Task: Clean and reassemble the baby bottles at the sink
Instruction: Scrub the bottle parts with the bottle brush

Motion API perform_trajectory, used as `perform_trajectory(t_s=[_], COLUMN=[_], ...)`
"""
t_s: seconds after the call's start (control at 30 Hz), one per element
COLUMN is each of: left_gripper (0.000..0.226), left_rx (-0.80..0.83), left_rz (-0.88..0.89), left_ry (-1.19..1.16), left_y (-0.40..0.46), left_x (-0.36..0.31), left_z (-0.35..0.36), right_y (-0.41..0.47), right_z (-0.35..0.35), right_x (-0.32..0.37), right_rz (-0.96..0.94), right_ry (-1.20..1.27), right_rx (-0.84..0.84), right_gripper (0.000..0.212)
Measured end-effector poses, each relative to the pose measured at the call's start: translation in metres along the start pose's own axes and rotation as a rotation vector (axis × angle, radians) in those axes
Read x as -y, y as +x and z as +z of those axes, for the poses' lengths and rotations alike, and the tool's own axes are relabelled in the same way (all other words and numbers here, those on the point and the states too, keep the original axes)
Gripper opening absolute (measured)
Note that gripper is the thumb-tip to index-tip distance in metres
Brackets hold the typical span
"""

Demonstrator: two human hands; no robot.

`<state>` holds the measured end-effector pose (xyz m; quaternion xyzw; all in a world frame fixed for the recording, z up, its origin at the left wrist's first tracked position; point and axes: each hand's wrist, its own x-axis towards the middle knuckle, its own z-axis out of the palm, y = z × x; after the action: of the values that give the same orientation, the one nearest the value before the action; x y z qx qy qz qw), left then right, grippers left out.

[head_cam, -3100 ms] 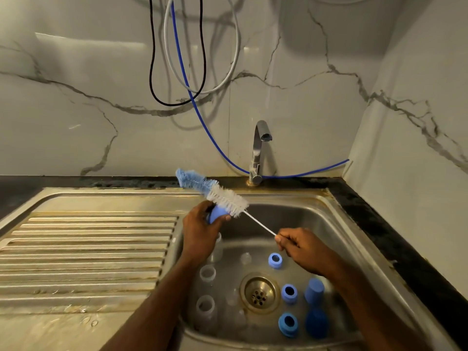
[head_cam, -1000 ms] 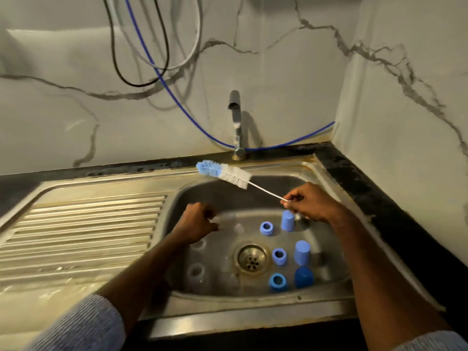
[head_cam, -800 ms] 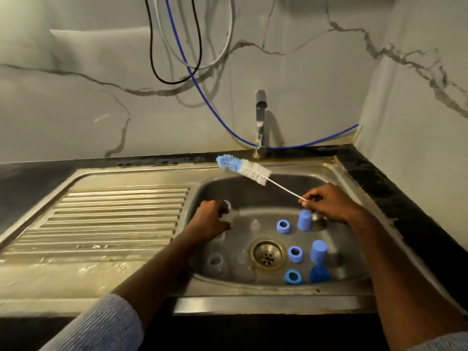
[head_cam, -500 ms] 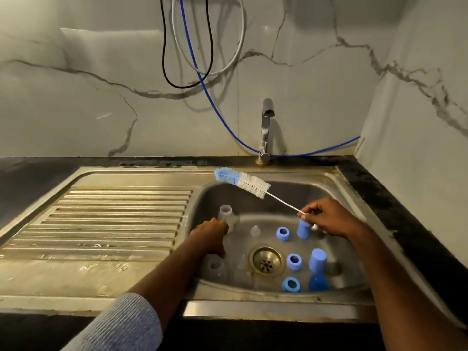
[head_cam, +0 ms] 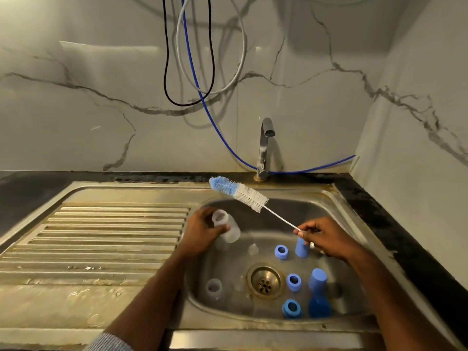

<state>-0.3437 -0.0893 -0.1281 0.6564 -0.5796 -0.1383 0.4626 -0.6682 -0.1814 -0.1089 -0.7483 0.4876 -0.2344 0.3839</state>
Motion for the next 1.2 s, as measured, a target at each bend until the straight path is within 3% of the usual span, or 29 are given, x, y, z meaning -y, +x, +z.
perform_trajectory(t_s=[0.1,0.17,0.3,0.47,0.73,1.03,1.2], left_gripper=[0.039,0.044,0.048,0.052,0.051,0.05,0.047], left_rx=[-0.141,-0.233,-0.345,-0.379,-0.439,-0.341,-0.148], left_rz=[0.011,0.029,0.111,-0.005,-0.183,-0.106,0.108], left_ry=[-0.253,-0.289,-0.041,0.241,0.338,0.422,0.467], left_y=[0.003,0.007,0.018,0.021,0.02,0.022,0.019], left_x=[-0.002,-0.001,0.004,0.014,0.021,0.025,0.017], left_z=[-0.011,-0.019,-0.03,-0.035,-0.046,-0.043,-0.028], right_y=[0.003,0.004,0.003,0.001,-0.002,-0.003,-0.003], right_z=[0.003,0.004,0.005,0.006,0.003,0.0,0.003], right_x=[-0.001,-0.001,0.001,0.005,-0.003,-0.004,0.005], right_rz=[-0.011,-0.027,-0.095,-0.142,-0.151,-0.15,-0.187], right_ry=[0.003,0.014,0.081,0.073,0.032,-0.087,-0.164], right_rx=[-0.002,0.0,-0.005,-0.007,-0.024,0.037,0.099], right_gripper=[0.012,0.013,0.017,0.024,0.023,0.026,0.022])
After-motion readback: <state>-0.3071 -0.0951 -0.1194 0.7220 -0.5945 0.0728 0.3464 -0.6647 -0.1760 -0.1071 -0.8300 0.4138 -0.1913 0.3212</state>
